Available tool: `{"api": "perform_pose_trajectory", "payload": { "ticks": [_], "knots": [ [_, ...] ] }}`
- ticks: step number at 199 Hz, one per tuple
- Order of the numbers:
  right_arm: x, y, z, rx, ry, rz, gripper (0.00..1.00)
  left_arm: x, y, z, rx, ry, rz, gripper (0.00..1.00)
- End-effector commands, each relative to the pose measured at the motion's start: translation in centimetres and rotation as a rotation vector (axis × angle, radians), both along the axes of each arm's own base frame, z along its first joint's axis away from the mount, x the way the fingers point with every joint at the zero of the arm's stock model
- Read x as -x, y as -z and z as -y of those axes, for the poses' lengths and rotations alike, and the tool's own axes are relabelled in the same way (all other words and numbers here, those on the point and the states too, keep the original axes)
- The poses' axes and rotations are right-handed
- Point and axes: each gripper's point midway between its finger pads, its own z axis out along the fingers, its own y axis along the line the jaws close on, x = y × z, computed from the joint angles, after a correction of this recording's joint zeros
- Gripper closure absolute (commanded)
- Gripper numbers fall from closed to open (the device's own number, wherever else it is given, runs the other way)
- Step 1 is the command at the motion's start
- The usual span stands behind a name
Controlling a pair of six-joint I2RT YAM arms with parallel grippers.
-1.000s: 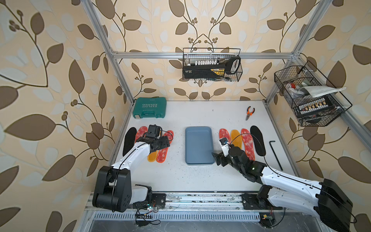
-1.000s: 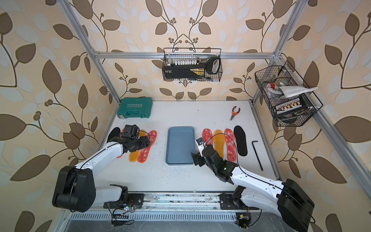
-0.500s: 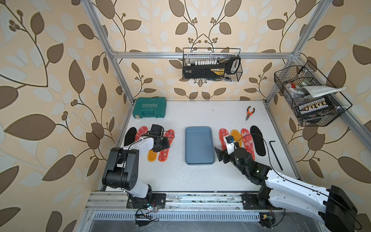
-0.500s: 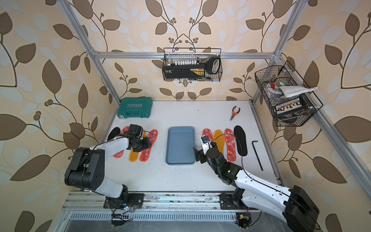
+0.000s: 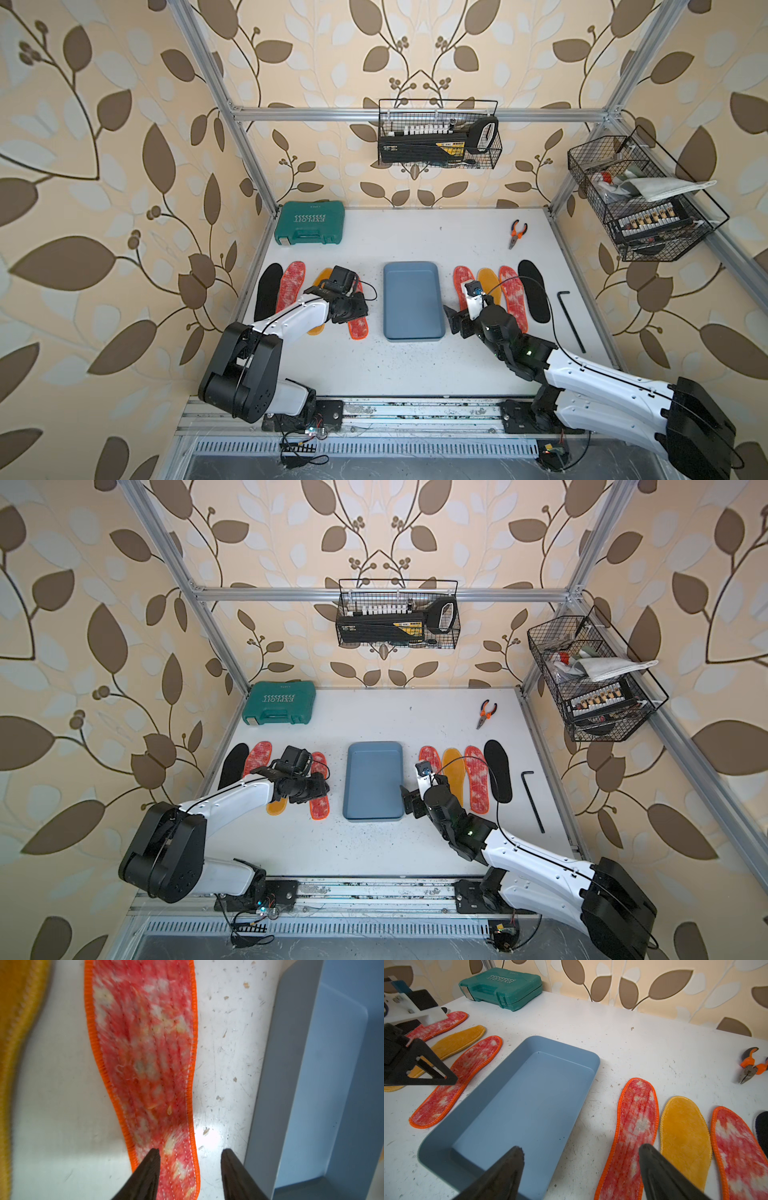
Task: Put the insoles into the storage box
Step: Pick up the insole from the center of the board.
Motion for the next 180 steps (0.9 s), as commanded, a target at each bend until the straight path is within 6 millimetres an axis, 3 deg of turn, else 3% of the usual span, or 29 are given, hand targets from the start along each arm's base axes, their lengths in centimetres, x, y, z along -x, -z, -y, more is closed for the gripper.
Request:
{"api": "perform_pose_trajectory", "payload": {
  "ticks": [1,34,71,109,169,180],
  "knots": [
    [-0.5,-1.1,-0.1,-0.024,0.018,0.019,0.11,-0.9,-2.7,-1.6,-0.066,-0.03,0.07,0.44],
    [-0.4,-1.1,-0.5,-0.032,-0.002,0.017,0.11,-2.2,-4.2,-3.7,-0.065,-0.076,0.116,0.35],
    [1.0,-1.1,-3.6,-0.063,-0.205,0.01,0.11,-2.7,-2.9,-5.2,0.002,-0.127,0.088,0.32],
    [2.6,-1.5,-5.9,-0.098,-0.353,0.018,0.09,-3.0,-1.1,-5.0,0.066,-0.128,0.058,0.32],
    [2.5,-1.7,-5.7,-0.084,-0.338,0.026,0.09,-3.6,0.3,-4.4,0.088,-0.121,0.045,0.41],
    [2.5,-1.8,-5.6,-0.086,-0.331,0.031,0.09,-3.4,1.5,-4.4,0.077,-0.124,0.01,0.42]
  ]
}}
